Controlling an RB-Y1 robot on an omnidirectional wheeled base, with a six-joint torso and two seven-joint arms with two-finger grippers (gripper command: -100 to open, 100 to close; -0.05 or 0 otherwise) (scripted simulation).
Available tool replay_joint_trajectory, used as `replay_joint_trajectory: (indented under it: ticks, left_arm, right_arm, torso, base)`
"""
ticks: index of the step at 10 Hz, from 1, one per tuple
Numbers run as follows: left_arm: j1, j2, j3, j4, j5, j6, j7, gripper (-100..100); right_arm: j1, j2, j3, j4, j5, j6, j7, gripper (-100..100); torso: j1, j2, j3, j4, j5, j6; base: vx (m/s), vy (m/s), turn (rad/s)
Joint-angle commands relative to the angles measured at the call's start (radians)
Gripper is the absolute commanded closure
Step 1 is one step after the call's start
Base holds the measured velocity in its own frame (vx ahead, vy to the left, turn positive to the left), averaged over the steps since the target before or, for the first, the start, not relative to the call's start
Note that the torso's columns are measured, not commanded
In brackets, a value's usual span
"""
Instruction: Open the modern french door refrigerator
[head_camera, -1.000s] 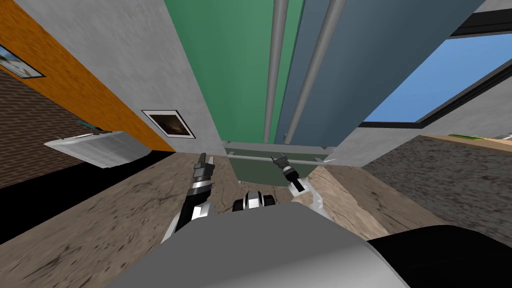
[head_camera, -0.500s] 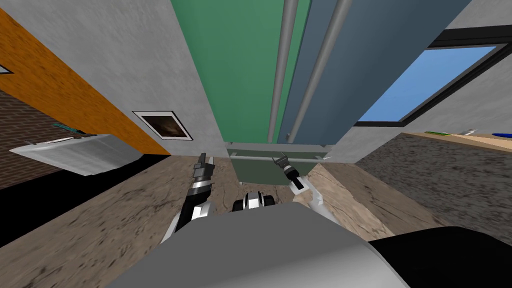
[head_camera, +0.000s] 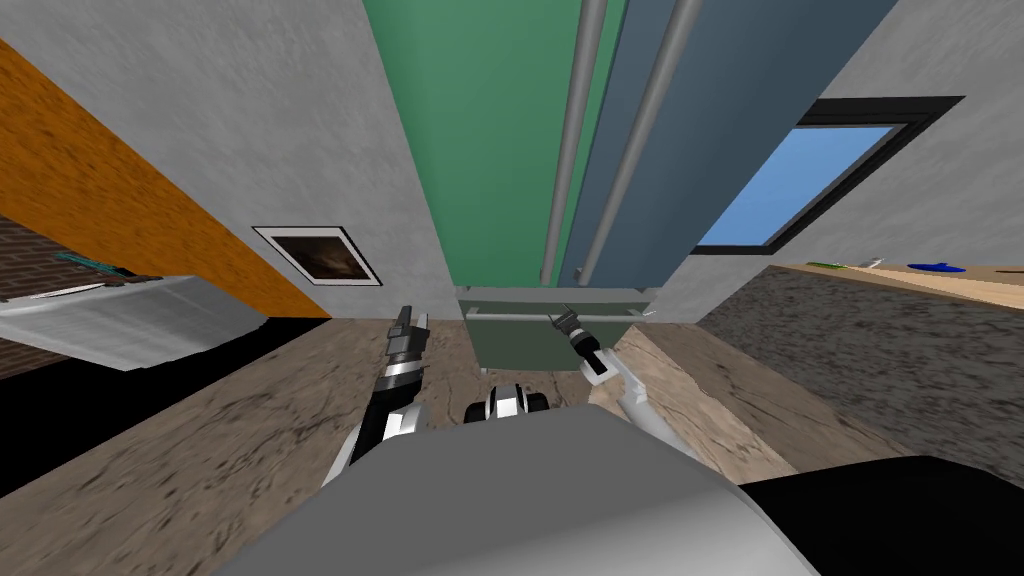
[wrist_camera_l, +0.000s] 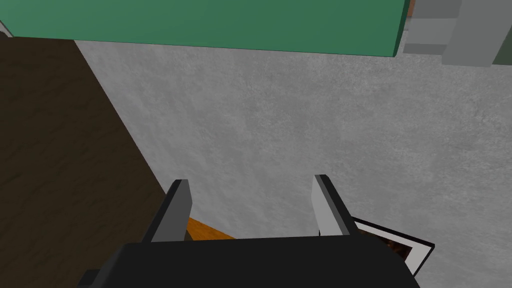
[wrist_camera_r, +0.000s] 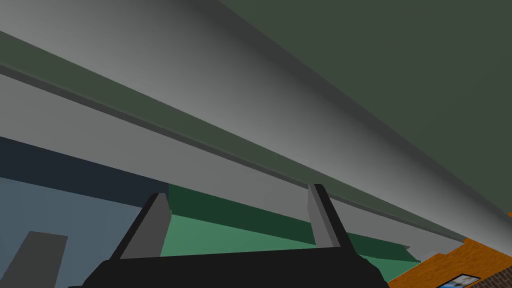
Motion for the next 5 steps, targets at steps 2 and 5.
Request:
replay_joint_trajectory:
  ticks: [2,5]
  left_arm:
    - [0.000,0.000,0.000,0.000,0.000,0.000,0.000,0]
    - [0.000,0.000,0.000,0.000,0.000,0.000,0.000,0]
  right_arm:
    - [-0.008,-0.039,0.017,0.054,0.050,0.037,0.095,-100]
    - [-0.019,-0.056,0.018,0.075,0.072,0.049,0.148,-100]
  torso:
    - [-0.002,0.002,0.001,0.001,0.000,0.001]
    - [-0.005,0.002,0.001,0.001,-0.001,0.005]
  base:
    - [-0.002,0.111,-0.070]
    - [0.006,0.095,-0.060]
